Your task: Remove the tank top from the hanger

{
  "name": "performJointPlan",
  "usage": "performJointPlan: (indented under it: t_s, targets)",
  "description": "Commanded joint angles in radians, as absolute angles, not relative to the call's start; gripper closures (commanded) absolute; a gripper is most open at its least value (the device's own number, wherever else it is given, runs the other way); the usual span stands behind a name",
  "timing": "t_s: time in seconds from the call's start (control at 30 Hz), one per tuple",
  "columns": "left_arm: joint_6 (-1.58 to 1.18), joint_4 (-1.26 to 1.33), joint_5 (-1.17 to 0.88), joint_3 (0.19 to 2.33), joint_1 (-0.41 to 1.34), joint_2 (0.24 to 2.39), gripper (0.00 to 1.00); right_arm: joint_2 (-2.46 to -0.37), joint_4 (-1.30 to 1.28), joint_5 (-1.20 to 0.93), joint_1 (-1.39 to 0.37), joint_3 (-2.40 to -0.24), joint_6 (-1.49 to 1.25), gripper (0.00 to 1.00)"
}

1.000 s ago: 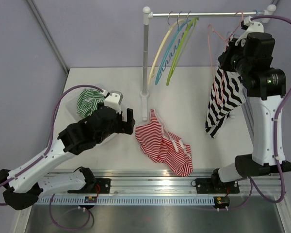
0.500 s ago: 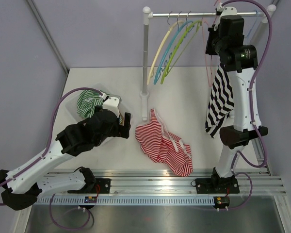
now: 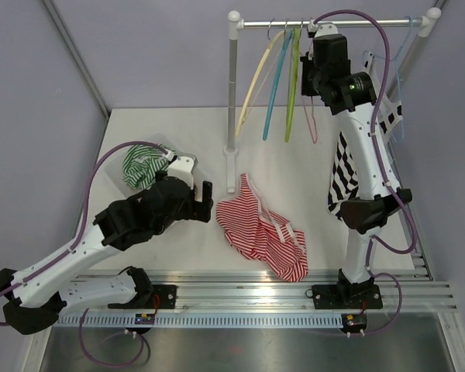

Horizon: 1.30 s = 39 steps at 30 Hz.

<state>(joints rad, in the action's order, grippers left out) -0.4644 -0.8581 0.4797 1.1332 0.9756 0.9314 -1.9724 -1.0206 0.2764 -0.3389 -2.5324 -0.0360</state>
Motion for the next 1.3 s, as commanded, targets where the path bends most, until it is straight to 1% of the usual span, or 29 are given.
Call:
performJointPlan:
  t_s: [0.0,0.13,0.17,0.2,0.23,0.27,0.3,0.37,0.4,0.47,0.63,0.7,0.77,0.8,0.87,0.97,1.1,1.13,1.17,1.23,1.27]
  targets:
    - [-0.491,-0.727,0.44,1.098,1.011,0.957,0.01,-1.936,-0.994,0.31,-0.368,-2.549,-0.035,1.0]
    - [-0.503,-0.617,0.425,1.049,1.064,1.005,0.01,-1.888,-0.974,0.33,-0.367,-2.498,-0.035,1.0]
    - [-0.505,-0.567,0.414,1.039,1.075,1.021,0.01,-1.872,-0.965,0.345,-0.367,-2.478,-0.035,0.97]
    - [-0.499,-0.539,0.408,1.017,1.095,1.044,0.01,-1.833,-0.956,0.35,-0.367,-2.436,-0.034,0.9]
    - [-0.494,-0.51,0.4,1.005,1.109,1.06,0.01,-1.813,-0.936,0.351,-0.367,-2.413,-0.031,0.8]
    - [-0.486,-0.446,0.388,0.994,1.123,1.069,0.01,-1.795,-0.928,0.366,-0.367,-2.393,-0.029,0.58]
    - [-0.473,-0.418,0.382,0.977,1.146,1.097,0.01,-1.758,-0.922,0.379,-0.368,-2.361,-0.025,0.49]
    - [-0.459,-0.348,0.382,0.968,1.172,1.126,0.01,-1.724,-0.923,0.411,-0.367,-2.338,-0.02,0.38]
    - [-0.445,-0.33,0.379,0.965,1.189,1.144,0.01,-1.691,-0.926,0.416,-0.365,-2.317,-0.02,0.29]
    - [-0.422,-0.272,0.374,0.962,1.209,1.201,0.01,-1.655,-0.934,0.417,-0.365,-2.296,-0.02,0.24]
    - [-0.402,-0.209,0.344,1.002,1.238,1.377,0.01,-1.514,-0.974,0.399,-0.367,-2.237,-0.054,0.01]
    - [-0.406,-0.203,0.33,1.015,1.241,1.434,0.01,-1.421,-0.959,0.368,-0.367,-2.169,-0.08,0.0]
    - [-0.414,-0.193,0.304,1.034,1.243,1.517,0.01,-1.35,-0.939,0.295,-0.365,-2.105,-0.092,0.0]
    - [-0.422,-0.189,0.295,1.037,1.246,1.543,0.01,-1.28,-0.913,0.26,-0.365,-2.035,-0.1,0.01]
    - [-0.437,-0.164,0.273,1.04,1.25,1.624,0.01,-1.177,-0.878,0.129,-0.365,-1.923,-0.098,0.0]
    - [-0.457,-0.138,0.262,1.039,1.253,1.706,0.01,-1.092,-0.81,-0.041,-0.365,-1.826,-0.104,0.01]
    - [-0.48,-0.098,0.244,1.037,1.259,1.839,0.01,-0.985,-0.779,-0.167,-0.365,-1.723,-0.118,0.0]
    - [-0.483,-0.091,0.235,1.035,1.261,1.853,0.03,-0.971,-0.778,-0.184,-0.367,-1.712,-0.117,0.01]
    - [-0.485,-0.086,0.227,1.034,1.264,1.864,0.26,-0.948,-0.776,-0.184,-0.367,-1.695,-0.117,0.01]
    - [-0.497,-0.083,0.241,1.025,1.267,1.859,0.57,-0.927,-0.762,-0.18,-0.367,-1.675,-0.115,0.01]
    - [-0.503,-0.083,0.247,1.02,1.269,1.849,0.68,-0.917,-0.756,-0.176,-0.365,-1.668,-0.114,0.0]
